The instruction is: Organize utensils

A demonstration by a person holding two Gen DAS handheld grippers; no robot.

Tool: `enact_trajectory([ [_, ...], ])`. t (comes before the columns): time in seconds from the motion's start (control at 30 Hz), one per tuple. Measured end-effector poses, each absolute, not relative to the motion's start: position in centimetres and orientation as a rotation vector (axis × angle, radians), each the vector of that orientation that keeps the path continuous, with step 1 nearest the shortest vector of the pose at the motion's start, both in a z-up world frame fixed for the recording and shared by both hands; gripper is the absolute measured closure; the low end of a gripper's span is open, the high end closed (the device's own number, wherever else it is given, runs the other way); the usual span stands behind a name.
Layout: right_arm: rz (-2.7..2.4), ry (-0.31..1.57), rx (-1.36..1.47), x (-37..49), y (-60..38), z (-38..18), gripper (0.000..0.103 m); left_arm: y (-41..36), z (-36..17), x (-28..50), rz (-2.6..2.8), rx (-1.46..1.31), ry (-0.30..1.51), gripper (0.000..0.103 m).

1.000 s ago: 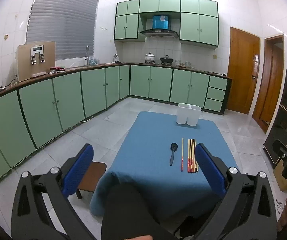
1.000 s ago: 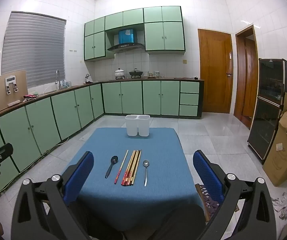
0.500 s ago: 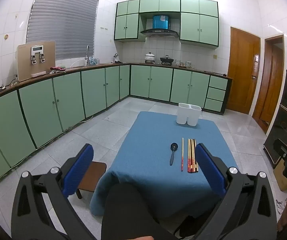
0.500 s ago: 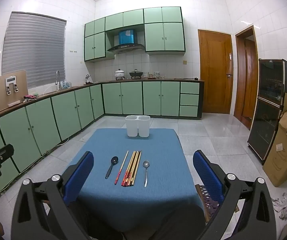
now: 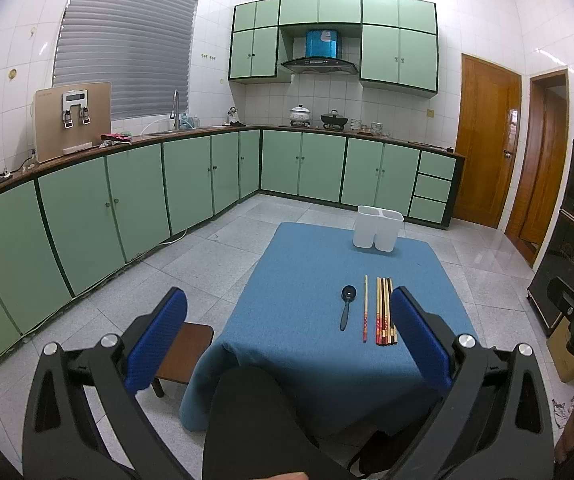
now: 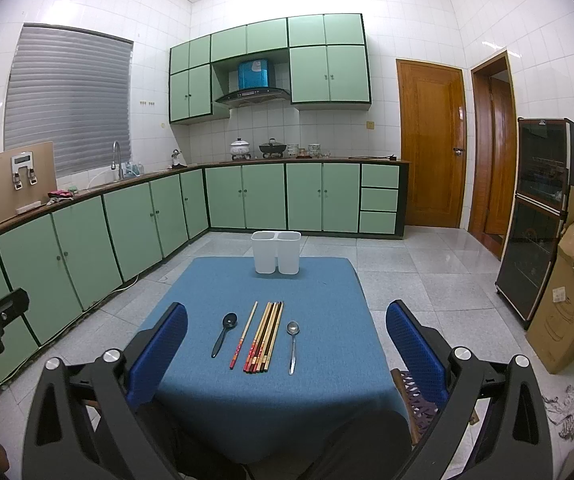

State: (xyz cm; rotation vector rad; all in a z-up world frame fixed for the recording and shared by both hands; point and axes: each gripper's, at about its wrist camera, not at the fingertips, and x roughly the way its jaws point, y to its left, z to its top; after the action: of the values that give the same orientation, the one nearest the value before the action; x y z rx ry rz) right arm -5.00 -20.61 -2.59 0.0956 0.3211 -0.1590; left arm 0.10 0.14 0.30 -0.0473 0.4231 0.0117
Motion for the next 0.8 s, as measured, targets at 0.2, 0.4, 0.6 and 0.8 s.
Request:
enact_trajectory([
  [0.2, -0.158, 0.321, 0.096, -5.00, -20.58, -2.58, 0.006, 0.16, 0.33, 0.10, 0.011, -0.048, 0.424, 0.005],
  [0.4, -0.158, 0.321, 0.096, -5.00, -20.54, -2.59, 0.006, 0.10, 0.32, 0.02, 0.013, -0.048, 0.422, 0.005],
  [0.6, -0.159, 0.319, 0.096, -5.02, -20.52, -2.59, 0.006, 0.11, 0.29, 0.02, 0.012, -0.048, 0.423, 0.005],
  [0.8, -0.159, 0.321, 0.095, -4.98, -19.93, -2.28, 0.006, 0.10, 0.35, 0.03, 0.012, -0.049, 0.424, 0.005],
])
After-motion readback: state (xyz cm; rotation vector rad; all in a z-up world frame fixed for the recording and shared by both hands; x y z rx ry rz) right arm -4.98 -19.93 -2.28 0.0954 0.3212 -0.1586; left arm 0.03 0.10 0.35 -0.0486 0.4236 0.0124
